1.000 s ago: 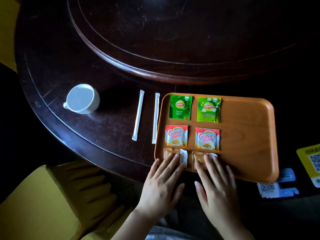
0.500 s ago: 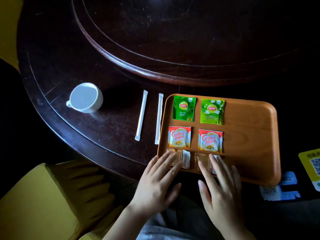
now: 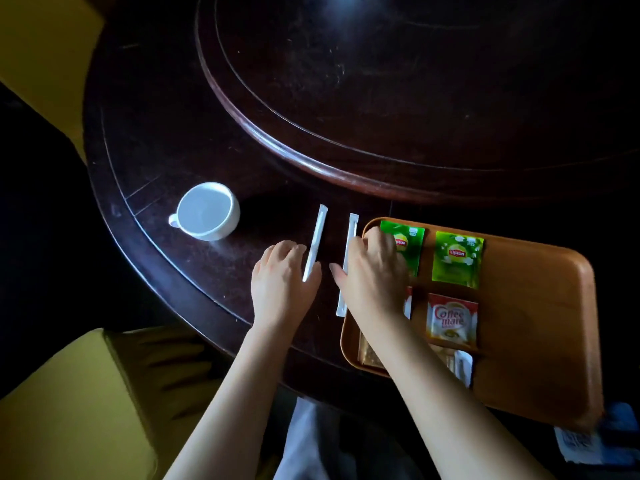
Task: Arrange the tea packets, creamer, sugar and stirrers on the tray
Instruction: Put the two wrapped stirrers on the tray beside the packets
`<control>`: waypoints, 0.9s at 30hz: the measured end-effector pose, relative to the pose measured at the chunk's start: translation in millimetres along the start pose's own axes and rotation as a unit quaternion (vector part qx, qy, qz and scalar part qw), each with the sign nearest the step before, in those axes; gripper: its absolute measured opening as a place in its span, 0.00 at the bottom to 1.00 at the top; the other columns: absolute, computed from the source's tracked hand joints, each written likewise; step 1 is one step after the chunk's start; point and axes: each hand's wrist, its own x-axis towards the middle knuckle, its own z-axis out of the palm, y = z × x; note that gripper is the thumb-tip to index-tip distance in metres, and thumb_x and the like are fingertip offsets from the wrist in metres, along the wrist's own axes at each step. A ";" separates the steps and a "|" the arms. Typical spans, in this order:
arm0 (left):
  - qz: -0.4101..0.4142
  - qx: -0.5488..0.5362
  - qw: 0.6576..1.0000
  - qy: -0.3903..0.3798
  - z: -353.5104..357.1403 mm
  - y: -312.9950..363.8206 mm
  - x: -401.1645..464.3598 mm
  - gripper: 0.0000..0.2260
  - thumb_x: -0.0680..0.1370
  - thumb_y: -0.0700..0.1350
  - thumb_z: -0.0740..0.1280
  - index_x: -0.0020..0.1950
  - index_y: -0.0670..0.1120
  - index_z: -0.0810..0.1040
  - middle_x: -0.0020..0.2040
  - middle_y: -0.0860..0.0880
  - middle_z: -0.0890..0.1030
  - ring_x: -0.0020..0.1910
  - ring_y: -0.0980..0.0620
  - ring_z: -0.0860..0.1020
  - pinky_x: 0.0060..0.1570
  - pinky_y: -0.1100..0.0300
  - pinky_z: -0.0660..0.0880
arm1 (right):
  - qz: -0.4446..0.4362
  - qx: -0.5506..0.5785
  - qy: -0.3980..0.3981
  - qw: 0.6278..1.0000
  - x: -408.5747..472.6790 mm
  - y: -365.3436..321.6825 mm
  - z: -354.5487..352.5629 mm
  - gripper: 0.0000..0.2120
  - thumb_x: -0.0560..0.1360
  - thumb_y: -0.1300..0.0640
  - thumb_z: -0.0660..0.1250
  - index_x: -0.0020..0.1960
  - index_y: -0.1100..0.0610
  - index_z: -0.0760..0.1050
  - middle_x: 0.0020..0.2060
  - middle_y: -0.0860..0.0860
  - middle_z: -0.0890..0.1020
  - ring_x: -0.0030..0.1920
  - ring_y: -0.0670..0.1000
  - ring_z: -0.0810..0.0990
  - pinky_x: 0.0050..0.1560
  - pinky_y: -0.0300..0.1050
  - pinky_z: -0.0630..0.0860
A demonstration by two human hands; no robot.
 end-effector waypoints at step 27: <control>-0.193 -0.080 0.975 -0.070 -0.7 6.3 28.3 0.06 0.70 0.42 0.64 0.40 0.50 0.81 0.43 0.51 0.82 0.43 0.49 0.78 0.38 0.60 0.68 | 0.028 -0.152 -0.088 0.984 29.7 -16.9 30.5 0.10 0.75 0.56 0.64 0.54 0.57 0.78 0.52 0.55 0.80 0.54 0.55 0.76 0.55 0.51 0.68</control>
